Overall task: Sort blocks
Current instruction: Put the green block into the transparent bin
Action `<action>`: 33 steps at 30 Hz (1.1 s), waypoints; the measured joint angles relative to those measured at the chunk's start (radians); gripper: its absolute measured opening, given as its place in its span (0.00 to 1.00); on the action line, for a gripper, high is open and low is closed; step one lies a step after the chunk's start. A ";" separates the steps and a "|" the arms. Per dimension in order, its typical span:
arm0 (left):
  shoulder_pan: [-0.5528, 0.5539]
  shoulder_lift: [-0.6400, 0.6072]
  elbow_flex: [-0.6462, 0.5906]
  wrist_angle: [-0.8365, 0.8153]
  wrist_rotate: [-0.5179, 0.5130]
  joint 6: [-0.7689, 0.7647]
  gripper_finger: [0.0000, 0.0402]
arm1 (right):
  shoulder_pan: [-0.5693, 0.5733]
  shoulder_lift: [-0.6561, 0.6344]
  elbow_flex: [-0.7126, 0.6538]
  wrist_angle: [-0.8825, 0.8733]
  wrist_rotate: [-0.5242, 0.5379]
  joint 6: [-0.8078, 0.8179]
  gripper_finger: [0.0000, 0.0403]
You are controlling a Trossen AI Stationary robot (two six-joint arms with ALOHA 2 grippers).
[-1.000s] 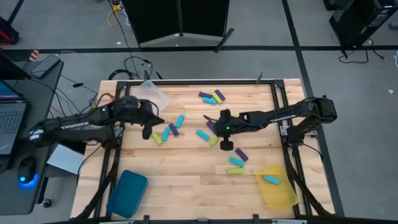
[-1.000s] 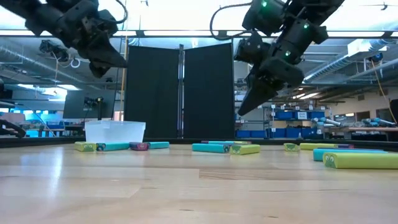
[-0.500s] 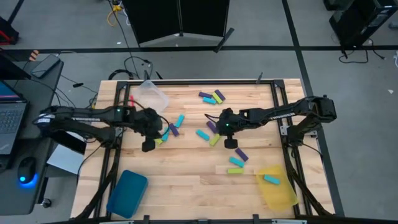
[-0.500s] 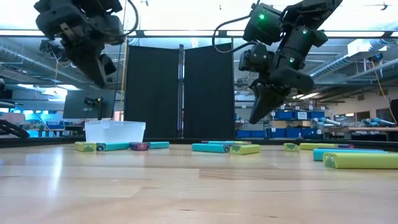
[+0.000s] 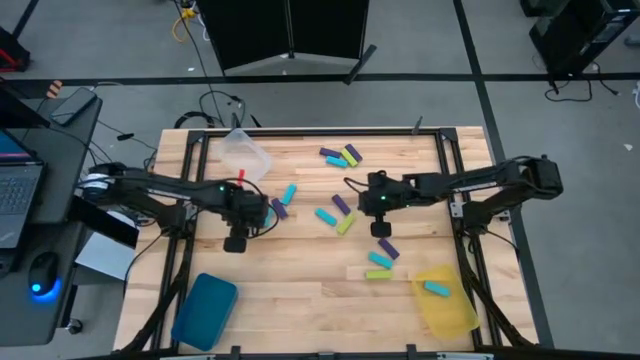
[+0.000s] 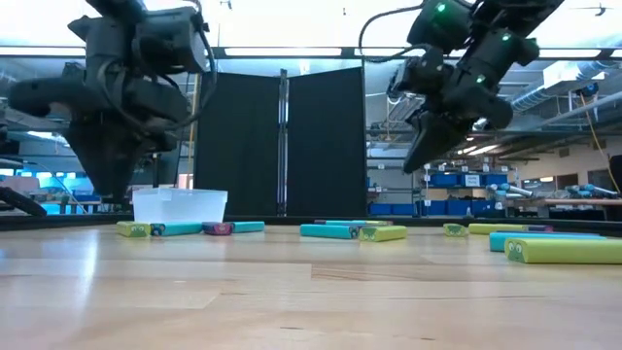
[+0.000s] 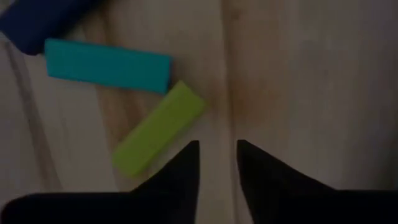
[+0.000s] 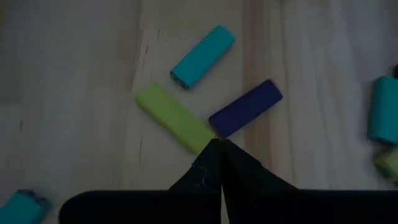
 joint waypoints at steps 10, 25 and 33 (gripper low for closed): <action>0.001 0.094 0.050 -0.002 -0.112 0.171 0.53 | 0.001 -0.133 -0.062 0.002 0.000 0.010 0.02; 0.009 0.271 0.049 0.016 -0.135 0.289 0.53 | 0.028 -0.155 -0.111 0.043 -0.016 0.053 0.02; 0.009 0.319 0.053 0.021 -0.132 0.290 0.53 | 0.037 -0.155 -0.111 0.043 -0.013 0.059 0.03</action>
